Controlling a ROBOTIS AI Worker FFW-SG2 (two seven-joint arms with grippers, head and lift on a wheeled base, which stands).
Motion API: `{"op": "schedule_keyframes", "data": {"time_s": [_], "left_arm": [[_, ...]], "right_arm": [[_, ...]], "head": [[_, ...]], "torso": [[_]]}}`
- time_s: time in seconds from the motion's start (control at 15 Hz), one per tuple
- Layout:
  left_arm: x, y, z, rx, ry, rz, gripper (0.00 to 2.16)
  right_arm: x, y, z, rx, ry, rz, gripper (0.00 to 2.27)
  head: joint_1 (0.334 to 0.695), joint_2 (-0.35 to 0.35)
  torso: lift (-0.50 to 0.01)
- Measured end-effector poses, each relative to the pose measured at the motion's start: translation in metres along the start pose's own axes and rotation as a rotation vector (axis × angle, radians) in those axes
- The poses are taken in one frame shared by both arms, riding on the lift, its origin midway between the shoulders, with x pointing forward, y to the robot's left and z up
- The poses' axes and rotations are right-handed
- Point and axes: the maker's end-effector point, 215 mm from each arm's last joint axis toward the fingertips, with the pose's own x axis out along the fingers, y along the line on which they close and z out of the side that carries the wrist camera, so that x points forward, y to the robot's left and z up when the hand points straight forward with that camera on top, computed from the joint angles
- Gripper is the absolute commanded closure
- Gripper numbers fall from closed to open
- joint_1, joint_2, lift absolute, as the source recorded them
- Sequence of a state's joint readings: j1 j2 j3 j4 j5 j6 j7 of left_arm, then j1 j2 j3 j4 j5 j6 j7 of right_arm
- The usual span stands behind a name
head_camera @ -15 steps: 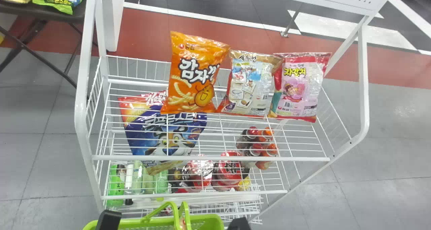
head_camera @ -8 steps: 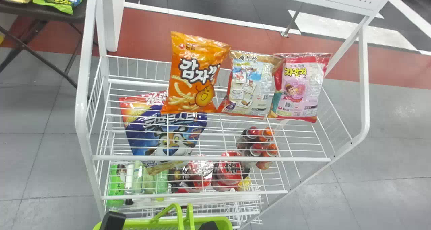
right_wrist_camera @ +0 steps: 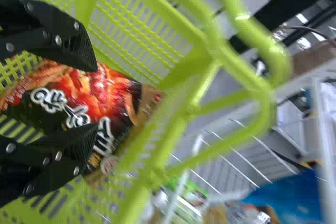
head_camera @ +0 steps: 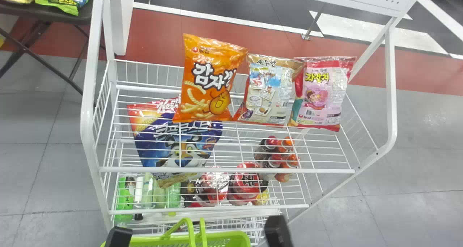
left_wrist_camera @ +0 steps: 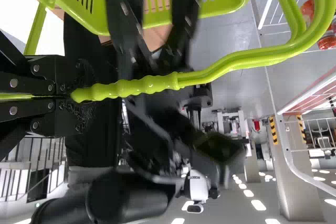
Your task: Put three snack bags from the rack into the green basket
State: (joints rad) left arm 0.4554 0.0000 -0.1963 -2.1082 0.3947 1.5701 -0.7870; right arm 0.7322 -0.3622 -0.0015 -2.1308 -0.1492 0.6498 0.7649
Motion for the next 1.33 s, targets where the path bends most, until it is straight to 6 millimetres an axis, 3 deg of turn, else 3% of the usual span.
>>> {"op": "schedule_keyframes", "data": {"time_s": [0.27, 0.4, 0.53, 0.67, 0.93, 1.13, 1.33], "left_arm": [[-0.001, 0.001, -0.002, -0.010, -0.006, -0.006, 1.51], [-0.001, 0.000, -0.002, -0.008, -0.007, -0.006, 1.51], [0.002, 0.000, -0.002, -0.001, -0.008, -0.007, 1.51], [0.005, 0.000, -0.003, 0.004, -0.004, -0.004, 1.51], [0.005, 0.001, -0.007, -0.003, 0.011, 0.002, 1.51], [0.004, 0.000, -0.004, 0.002, 0.012, 0.003, 1.47], [0.002, -0.002, 0.006, 0.022, 0.007, 0.005, 1.47]], "right_arm": [[-0.075, -0.039, 0.100, 0.000, -0.296, -0.090, 0.11], [-0.094, -0.064, 0.140, 0.001, -0.397, -0.148, 0.11], [-0.089, -0.084, 0.177, -0.028, -0.474, -0.213, 0.11], [-0.074, -0.090, 0.225, -0.117, -0.587, -0.276, 0.11], [-0.030, -0.109, 0.287, -0.175, -0.706, -0.376, 0.11], [-0.023, -0.132, 0.317, -0.205, -0.768, -0.499, 0.11], [-0.015, -0.161, 0.330, -0.204, -0.749, -0.575, 0.11]], "head": [[0.695, -0.350], [0.695, -0.350], [0.695, -0.350], [0.695, -0.350], [0.695, -0.350], [0.695, -0.350], [0.695, -0.350]], "torso": [[0.000], [0.000], [0.000], [0.000], [0.000], [0.000], [0.000]]}}
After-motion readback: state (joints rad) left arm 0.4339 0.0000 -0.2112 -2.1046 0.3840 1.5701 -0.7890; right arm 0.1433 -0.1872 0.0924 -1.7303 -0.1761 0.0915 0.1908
